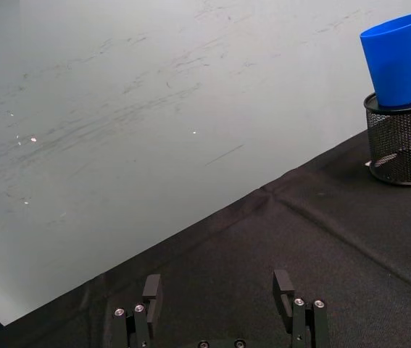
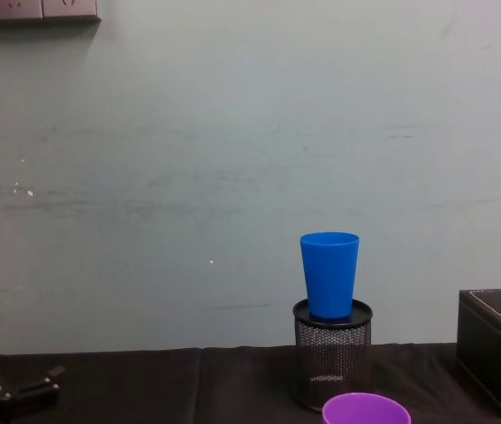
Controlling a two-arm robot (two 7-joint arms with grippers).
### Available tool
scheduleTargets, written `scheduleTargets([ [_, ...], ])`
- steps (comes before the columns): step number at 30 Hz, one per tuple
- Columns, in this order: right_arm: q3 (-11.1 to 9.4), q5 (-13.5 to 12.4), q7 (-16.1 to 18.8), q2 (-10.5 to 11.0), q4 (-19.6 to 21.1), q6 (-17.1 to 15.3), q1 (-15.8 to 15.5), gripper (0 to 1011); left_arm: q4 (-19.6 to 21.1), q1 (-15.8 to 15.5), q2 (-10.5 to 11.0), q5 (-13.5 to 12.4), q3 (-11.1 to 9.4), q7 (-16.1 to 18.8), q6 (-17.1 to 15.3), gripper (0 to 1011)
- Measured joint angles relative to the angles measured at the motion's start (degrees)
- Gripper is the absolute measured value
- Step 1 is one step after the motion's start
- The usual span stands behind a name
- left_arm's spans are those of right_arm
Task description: Pick up one cup with a gripper and tap it against the other cup.
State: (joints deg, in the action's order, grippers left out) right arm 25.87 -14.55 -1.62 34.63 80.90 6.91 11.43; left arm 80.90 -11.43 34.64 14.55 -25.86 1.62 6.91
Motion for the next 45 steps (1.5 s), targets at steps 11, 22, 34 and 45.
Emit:
scheduleTargets([
  [11, 0.00, 0.01, 0.00, 0.01, 0.00, 0.00, 0.00, 1004, 0.00, 0.00, 0.00, 0.00, 0.00, 0.00, 0.00, 1000],
  [22, 0.00, 0.01, 0.00, 0.01, 0.00, 0.00, 0.00, 1004, 0.00, 0.00, 0.00, 0.00, 0.00, 0.00, 0.00, 1000],
  [34, 0.00, 0.00, 0.00, 0.01, 0.00, 0.00, 0.00, 1004, 0.00, 0.00, 0.00, 0.00, 0.00, 0.00, 0.00, 1000],
  [45, -2.33, 0.13, 0.82, 0.82, 3.44, 2.66, -2.25, 1004, 0.00, 0.00, 0.00, 0.00, 0.00, 0.00, 0.00, 1000],
])
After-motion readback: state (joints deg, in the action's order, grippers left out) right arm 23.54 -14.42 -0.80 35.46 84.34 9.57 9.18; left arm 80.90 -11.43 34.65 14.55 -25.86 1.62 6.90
